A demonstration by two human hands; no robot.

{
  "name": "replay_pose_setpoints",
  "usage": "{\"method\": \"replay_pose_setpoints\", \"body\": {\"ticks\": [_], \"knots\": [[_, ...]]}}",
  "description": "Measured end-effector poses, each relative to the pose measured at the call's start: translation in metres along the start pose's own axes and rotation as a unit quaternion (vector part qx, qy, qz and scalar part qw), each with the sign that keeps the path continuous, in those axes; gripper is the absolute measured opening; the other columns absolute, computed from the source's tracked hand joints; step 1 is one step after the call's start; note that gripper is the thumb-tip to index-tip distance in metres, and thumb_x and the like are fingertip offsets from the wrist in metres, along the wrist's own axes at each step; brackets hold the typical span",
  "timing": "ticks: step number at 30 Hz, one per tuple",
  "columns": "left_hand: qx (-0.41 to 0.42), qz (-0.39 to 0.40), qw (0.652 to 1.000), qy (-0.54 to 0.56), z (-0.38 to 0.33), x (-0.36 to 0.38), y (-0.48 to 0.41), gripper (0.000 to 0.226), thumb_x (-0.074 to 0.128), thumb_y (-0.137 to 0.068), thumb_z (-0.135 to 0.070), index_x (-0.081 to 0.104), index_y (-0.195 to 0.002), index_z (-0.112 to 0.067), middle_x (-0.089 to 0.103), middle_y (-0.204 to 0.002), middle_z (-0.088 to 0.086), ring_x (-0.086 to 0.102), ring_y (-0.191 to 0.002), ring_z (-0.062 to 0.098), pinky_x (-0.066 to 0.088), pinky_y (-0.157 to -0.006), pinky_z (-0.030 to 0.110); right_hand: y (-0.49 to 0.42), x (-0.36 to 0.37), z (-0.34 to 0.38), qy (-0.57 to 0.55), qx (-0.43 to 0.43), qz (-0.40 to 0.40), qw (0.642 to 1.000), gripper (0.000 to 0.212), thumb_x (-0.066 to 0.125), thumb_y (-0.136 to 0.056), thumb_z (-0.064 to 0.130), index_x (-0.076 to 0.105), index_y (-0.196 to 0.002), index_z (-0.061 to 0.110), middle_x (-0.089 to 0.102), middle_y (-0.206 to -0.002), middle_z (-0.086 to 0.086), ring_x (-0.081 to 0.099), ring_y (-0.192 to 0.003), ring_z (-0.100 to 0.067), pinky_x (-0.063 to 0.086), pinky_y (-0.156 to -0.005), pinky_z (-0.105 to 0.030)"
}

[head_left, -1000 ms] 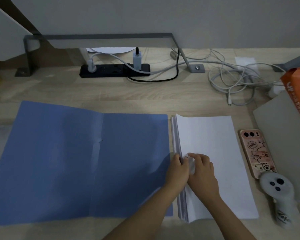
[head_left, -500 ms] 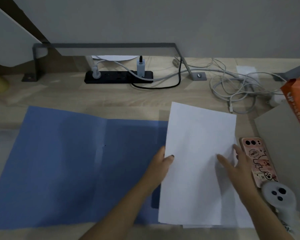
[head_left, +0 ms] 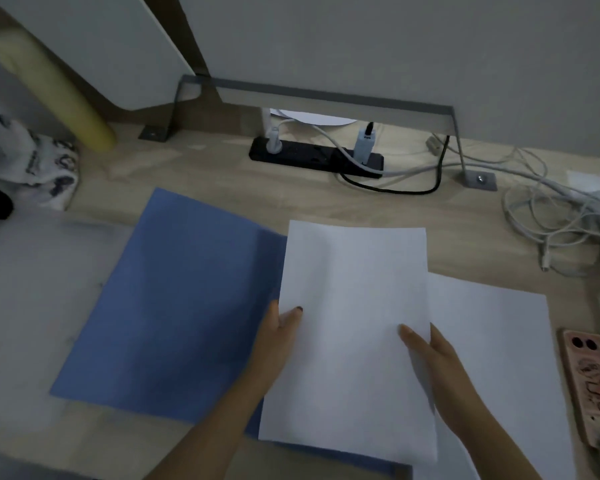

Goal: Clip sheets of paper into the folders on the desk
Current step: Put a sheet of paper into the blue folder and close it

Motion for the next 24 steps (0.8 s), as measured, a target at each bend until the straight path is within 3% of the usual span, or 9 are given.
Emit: {"method": "replay_pose_setpoints", "body": {"ticks": [3, 7, 12, 17, 24], "knots": [[-0.022, 0.003, 1.000, -0.011, 0.012, -0.014, -0.006, 0.034, 0.047, -0.095, -0.021, 0.043, -0.128, -0.014, 0.050, -0.123, -0.008, 0.048, -0.115, 0.010, 0.034, -0.093, 0.023, 0.005, 0.009, -0.013, 0.022, 0.018, 0.020, 0.999, 0.022, 0.058, -0.087, 0.018, 0.063, -0.108, 0.023, 0.072, -0.103, -0.002, 0.068, -0.095, -0.025, 0.052, -0.089, -0.047], [-0.061, 0.030, 0.996, -0.049, 0.028, -0.029, -0.014, 0.024, 0.044, -0.095, -0.018, 0.047, -0.119, -0.013, 0.056, -0.103, -0.003, 0.054, -0.086, 0.009, 0.043, -0.069, 0.020, 0.007, 0.018, -0.036, 0.007, 0.037, -0.017, 0.999, 0.029, 0.053, -0.090, 0.009, 0.060, -0.117, 0.015, 0.068, -0.110, -0.006, 0.064, -0.100, -0.028, 0.048, -0.094, -0.048], [-0.057, 0.044, 0.994, -0.087, 0.042, -0.061, -0.009, 0.029, 0.043, -0.095, -0.014, 0.046, -0.124, -0.017, 0.055, -0.113, -0.003, 0.053, -0.101, 0.010, 0.042, -0.077, 0.016, 0.001, 0.028, -0.053, 0.008, 0.043, -0.051, 0.998, 0.031, 0.055, -0.090, 0.015, 0.056, -0.121, 0.016, 0.064, -0.118, -0.009, 0.059, -0.105, -0.032, 0.043, -0.100, -0.051], [-0.059, 0.076, 0.991, -0.093, 0.057, -0.090, 0.002, 0.023, 0.042, -0.094, -0.007, 0.054, -0.093, -0.027, 0.063, -0.100, -0.002, 0.059, -0.099, 0.015, 0.045, -0.093, 0.030, -0.001, 0.029, -0.054, 0.050, 0.018, -0.070, 0.996, 0.035, 0.055, -0.090, 0.017, 0.054, -0.124, 0.016, 0.062, -0.119, -0.010, 0.057, -0.108, -0.032, 0.041, -0.101, -0.052], [-0.094, 0.152, 0.978, -0.111, 0.077, -0.105, 0.015, 0.029, 0.037, -0.096, -0.004, 0.057, -0.080, -0.018, 0.064, -0.079, -0.003, 0.061, -0.072, 0.008, 0.047, -0.066, 0.018, 0.003, 0.029, -0.059, 0.061, 0.003, -0.097, 0.993, 0.035, 0.054, -0.090, 0.018, 0.053, -0.126, 0.017, 0.060, -0.122, -0.008, 0.055, -0.112, -0.032, 0.040, -0.103, -0.053]]}}
Point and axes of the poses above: each hand's wrist, its own y-axis away from the middle knuckle, its own x-axis out of the palm, z = x × y, the point moved 6 cm from there along -y, towards the middle knuckle
